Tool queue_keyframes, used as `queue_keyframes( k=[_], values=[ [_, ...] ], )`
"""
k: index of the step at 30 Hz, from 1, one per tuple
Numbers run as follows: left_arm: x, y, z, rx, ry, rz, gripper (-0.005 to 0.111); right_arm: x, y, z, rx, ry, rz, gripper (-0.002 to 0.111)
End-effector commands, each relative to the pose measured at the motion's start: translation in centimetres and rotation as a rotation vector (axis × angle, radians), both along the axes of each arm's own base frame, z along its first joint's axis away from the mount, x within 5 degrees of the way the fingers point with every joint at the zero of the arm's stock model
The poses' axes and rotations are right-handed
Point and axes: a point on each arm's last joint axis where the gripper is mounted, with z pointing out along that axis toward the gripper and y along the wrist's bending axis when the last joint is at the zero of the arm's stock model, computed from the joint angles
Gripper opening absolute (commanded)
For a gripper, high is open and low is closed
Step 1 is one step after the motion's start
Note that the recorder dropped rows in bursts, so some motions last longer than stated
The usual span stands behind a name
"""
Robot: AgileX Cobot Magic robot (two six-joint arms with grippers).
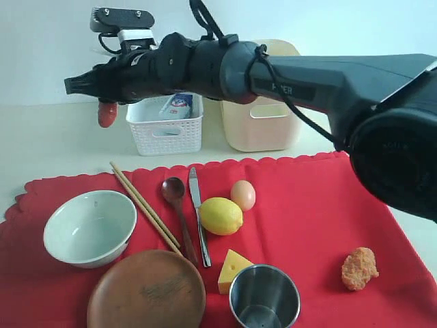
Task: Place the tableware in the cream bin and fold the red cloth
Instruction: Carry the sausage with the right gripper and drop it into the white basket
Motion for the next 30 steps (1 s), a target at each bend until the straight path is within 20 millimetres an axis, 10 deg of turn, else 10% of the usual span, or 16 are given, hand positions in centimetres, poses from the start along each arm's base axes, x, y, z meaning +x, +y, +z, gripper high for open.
queue_keyframes(
  k=[1,30],
  values=[
    [0.0,0.0,0.0,-0.006,-0.013,-0.005,0.0,1.4,-0.2,0.5,0.089,-0.112,-0.092,0.0],
    [0.0,0.0,0.0,-0.006,-0.013,-0.005,0.0,3.9,-1.6,-3.5,-0.257,-0.5,-0.019,0.0]
  ],
)
